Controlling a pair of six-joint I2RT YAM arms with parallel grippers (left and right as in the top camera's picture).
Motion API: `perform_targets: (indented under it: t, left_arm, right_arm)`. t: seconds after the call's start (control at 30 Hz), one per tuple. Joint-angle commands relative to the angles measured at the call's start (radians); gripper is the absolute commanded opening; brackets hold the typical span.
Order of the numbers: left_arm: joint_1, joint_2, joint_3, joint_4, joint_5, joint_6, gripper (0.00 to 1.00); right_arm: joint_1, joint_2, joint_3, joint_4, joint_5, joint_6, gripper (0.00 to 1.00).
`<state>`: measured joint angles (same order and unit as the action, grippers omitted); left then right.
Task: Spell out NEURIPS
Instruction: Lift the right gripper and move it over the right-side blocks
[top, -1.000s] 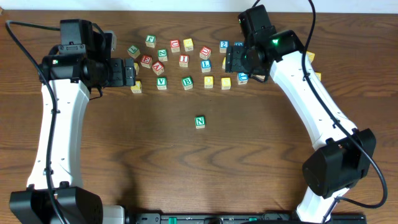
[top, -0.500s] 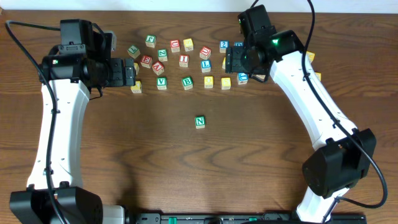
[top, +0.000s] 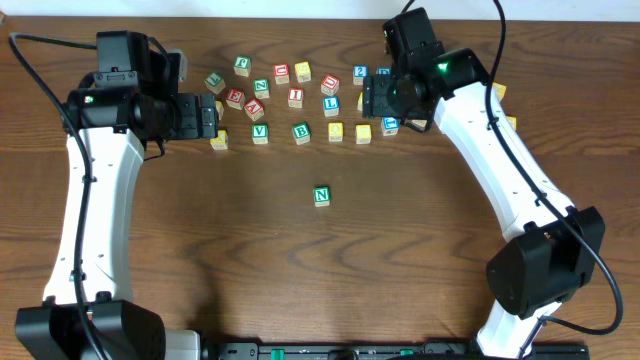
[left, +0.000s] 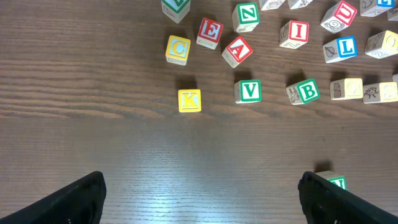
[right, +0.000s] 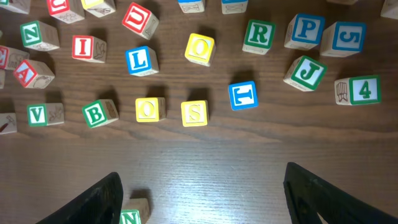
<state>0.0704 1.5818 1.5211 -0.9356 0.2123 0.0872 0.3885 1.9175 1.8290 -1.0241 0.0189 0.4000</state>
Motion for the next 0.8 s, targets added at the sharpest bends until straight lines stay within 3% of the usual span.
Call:
perform_targets:
  t: [0.0,0.53,0.67,0.77]
  left_arm:
    - [0.002,-0.005,0.026,-0.003,0.013,0.017,0.98]
    - [0.002,-0.005,0.026,-0.003,0.013,0.017,0.98]
    - [0.002,-0.005,0.026,-0.003,0.013,0.017,0.98]
    - [0.002,-0.005,0.026,-0.003,0.013,0.017,0.98]
  right_arm:
    - [0.011,0.002,0.003,0.021,-0.004,-0.013,0.78]
    - [0.038,0.002,0.003,0.048,0.001,-0.013,0.83]
    - [0.039,0.002,0.003,0.064,0.001,-0.013,0.91]
    - [0.043,0.002,0.003,0.064,0.001,-0.013,0.91]
